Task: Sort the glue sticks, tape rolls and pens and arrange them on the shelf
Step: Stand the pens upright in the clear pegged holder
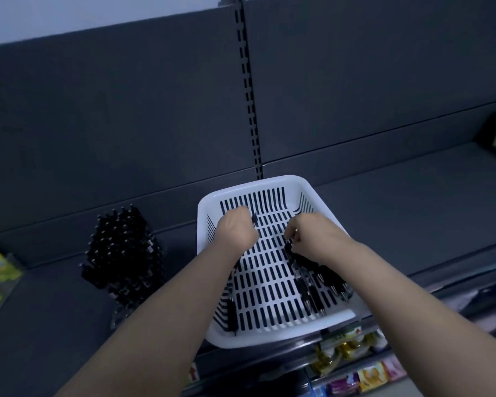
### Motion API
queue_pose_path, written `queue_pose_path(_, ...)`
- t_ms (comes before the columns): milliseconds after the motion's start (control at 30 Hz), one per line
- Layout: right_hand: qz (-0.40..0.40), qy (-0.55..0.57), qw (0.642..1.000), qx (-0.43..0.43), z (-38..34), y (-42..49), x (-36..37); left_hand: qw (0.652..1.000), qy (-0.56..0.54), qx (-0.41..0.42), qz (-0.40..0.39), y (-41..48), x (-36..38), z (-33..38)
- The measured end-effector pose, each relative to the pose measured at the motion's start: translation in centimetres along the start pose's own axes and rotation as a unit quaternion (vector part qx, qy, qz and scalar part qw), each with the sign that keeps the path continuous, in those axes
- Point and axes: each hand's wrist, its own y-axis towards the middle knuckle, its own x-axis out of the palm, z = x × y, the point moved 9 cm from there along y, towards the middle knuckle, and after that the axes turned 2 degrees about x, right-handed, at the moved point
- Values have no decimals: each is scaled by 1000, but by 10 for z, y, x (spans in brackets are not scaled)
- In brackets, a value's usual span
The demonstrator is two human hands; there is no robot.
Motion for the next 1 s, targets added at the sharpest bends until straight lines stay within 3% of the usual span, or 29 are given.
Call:
queue_pose_path(133, -49, -87, 995, 27, -13, 9, 15, 987, -99, 22, 129, -7, -51, 2)
queue_pose_path(233, -56, -135, 988, 46, -18, 11, 22, 971, -176, 30, 156, -21, -78, -2)
queue_pose_path(333, -49, -103, 991, 65, -20, 11, 21, 957, -224, 57, 178, -40, -98, -9)
queue_pose_path(467, 54, -16, 997, 44, -40, 9, -9, 944, -241, 71, 215, -69, -128, -28)
queue_pose_path(633, 116, -39, 992, 32, -75, -5, -39, 925, -256, 71, 271, -109, -167, -66)
queue_pose_path(767, 165, 21, 985, -49, -143, -25, -50, 919, -254, 51, 298, -137, -184, -102)
queue_pose_path(1000, 245, 142, 936, -208, -243, -69, -51, 926, -223, 1, 303, -172, -182, -177)
